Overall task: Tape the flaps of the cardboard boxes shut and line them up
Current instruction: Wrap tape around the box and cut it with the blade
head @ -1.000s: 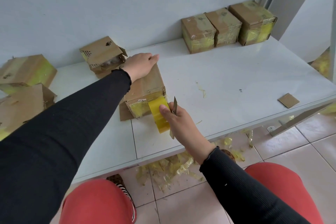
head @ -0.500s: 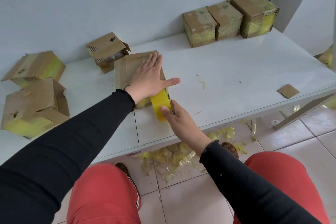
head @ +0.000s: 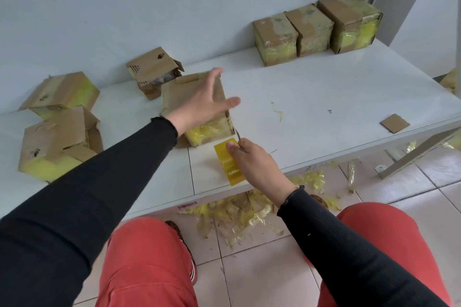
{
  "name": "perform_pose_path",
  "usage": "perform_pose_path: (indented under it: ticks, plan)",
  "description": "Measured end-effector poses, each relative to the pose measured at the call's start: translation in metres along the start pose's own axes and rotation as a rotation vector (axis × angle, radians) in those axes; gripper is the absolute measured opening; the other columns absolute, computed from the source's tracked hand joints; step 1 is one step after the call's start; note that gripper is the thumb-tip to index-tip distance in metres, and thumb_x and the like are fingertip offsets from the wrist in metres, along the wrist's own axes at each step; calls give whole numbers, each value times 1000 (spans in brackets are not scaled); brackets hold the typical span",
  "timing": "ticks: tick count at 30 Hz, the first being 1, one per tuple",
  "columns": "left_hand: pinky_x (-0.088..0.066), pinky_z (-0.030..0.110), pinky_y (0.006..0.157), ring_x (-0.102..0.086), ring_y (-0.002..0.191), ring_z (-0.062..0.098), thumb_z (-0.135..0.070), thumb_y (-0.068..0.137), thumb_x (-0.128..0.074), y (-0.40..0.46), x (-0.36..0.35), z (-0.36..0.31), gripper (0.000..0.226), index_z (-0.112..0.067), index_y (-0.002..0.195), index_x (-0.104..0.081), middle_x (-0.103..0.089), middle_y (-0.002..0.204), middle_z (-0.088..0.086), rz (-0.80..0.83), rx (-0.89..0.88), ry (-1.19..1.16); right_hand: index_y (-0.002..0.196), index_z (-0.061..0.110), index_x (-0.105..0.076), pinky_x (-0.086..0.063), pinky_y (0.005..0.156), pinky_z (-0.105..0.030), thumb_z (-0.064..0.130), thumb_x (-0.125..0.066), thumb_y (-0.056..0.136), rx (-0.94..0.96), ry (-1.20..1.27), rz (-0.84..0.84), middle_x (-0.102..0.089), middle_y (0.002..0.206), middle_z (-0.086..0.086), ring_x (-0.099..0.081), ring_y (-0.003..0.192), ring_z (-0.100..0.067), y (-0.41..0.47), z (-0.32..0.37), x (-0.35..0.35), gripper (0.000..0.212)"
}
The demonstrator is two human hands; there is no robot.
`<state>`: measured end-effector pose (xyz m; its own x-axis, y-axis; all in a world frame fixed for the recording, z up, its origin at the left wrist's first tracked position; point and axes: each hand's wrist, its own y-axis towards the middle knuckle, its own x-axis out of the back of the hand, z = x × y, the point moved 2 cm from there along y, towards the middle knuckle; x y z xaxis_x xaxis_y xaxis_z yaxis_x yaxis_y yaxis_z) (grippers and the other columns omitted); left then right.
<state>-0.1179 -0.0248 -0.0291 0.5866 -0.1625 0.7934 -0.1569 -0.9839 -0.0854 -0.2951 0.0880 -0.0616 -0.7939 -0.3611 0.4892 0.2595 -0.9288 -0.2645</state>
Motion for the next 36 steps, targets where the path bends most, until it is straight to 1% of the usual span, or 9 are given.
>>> perform_pose_path:
  ticks: [4,8,11,16,18,22,25,29,36]
  plan:
    - [-16,35,118,-16,147,1,-94,71,-56,-29,34,34,107,-35,154,-27,-16,166,-17,-55,-55,70,77,24,-36,-33,61,-36,59,-34,104,2,2,3,-50,71,6,-48,68,-19,-2,-1,-1,45]
    - [-5,36,126,6,157,7,-87,80,-52,-48,24,63,114,-30,166,-2,9,173,-11,67,7,382,88,20,-48,-49,78,-43,64,-31,103,-31,26,52,-74,89,-1,-67,88,-27,-2,2,-1,49]
    - [-11,42,129,-5,159,16,-74,93,-44,-44,21,57,92,-29,166,-12,-5,174,-4,-29,-14,422,102,8,-56,-52,94,-51,60,-36,104,-32,140,89,-78,92,-8,-71,96,-31,-6,10,1,56]
    - [-30,39,121,-32,152,17,-65,100,-45,-35,52,38,67,-34,159,-38,-36,165,-8,-35,-15,383,85,18,-43,-45,64,-28,41,-40,110,106,395,63,-69,64,19,-61,61,-1,-11,28,24,34]
    - [-41,33,112,-49,139,12,-64,101,-48,-28,71,27,56,-37,150,-51,-56,148,-15,-17,5,262,86,18,-45,-41,62,-12,35,-42,111,176,470,67,-60,61,22,-57,60,4,-12,41,36,30]
    - [-52,25,77,-64,76,-2,-67,97,-54,-12,97,15,36,-41,114,-72,-66,75,-30,140,137,-9,89,17,-53,-33,80,-33,32,-49,107,268,521,88,-47,87,-2,-45,85,-17,-9,67,57,23]
    - [-46,32,101,-64,102,1,-60,98,-58,-3,105,18,28,-39,107,-73,-71,97,-28,114,124,-17,100,11,-61,-38,72,-22,24,-51,106,286,508,64,-57,87,6,-50,80,-8,-1,85,66,17]
    - [-53,43,99,-67,109,13,-41,96,-57,-5,103,12,28,-41,122,-68,-69,120,-14,-211,-105,176,95,9,-53,-32,60,-28,21,-47,107,270,456,-32,-45,88,-5,-40,73,-14,16,98,63,18]
    - [-11,41,126,-15,152,11,-76,75,-64,-14,82,27,98,-39,158,-29,-22,167,-12,55,-127,422,99,16,-54,-38,58,-25,42,-45,108,249,474,-87,-46,95,-2,-44,82,-14,37,112,54,29]
